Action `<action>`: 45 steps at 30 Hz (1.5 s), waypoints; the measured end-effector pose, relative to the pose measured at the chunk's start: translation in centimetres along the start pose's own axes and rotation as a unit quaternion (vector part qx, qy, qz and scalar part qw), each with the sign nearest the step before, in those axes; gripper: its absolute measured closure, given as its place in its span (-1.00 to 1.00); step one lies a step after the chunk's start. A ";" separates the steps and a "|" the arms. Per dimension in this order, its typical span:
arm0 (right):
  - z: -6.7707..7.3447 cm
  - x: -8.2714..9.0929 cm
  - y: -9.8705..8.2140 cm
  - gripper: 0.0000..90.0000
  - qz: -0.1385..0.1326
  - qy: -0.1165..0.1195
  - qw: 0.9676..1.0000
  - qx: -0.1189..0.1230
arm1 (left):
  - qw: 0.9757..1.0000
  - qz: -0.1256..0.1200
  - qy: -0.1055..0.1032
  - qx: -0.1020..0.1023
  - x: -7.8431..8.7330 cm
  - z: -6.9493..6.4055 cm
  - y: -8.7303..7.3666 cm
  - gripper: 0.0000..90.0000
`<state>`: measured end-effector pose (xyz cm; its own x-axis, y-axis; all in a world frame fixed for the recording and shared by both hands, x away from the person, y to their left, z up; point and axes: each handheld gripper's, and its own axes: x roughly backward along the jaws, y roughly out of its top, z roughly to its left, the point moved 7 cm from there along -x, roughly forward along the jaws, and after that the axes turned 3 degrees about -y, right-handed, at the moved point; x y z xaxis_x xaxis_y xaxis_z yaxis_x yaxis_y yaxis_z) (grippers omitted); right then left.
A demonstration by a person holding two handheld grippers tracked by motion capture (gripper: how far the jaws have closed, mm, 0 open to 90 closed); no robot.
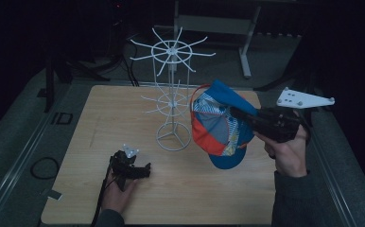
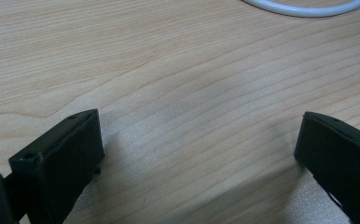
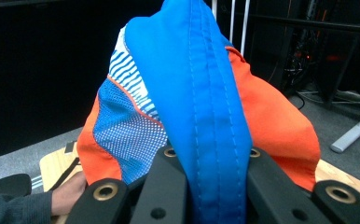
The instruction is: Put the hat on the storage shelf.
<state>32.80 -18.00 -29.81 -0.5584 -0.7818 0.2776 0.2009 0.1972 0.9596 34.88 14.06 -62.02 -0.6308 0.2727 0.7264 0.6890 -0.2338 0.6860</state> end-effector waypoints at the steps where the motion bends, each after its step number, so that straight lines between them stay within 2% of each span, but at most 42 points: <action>1: 0.0 0.0 0.1 0.94 -0.001 0.000 1.000 0.000 | 1.000 0.000 0.000 0.000 0.0 0.0 0.0 -0.97; 5: 0.2 0.2 0.4 0.94 -0.007 0.009 1.000 -0.004 | 1.000 -0.001 0.000 0.000 0.0 0.0 0.0 -0.97; 17: 0.3 0.5 1.2 0.94 -0.019 0.011 1.000 -0.003 | 1.000 -0.001 0.000 0.000 0.0 0.0 0.0 -0.97; 45: -1.4 1.2 2.2 0.95 -0.044 0.000 0.999 -0.020 | 1.000 -0.001 0.000 0.000 0.0 0.0 0.0 -0.97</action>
<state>33.71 -19.33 -27.47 -0.5757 -0.7947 0.1923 0.1836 0.1035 0.9775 34.89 14.06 -62.02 -0.6324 0.2728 0.7250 0.6878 -0.2329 0.6876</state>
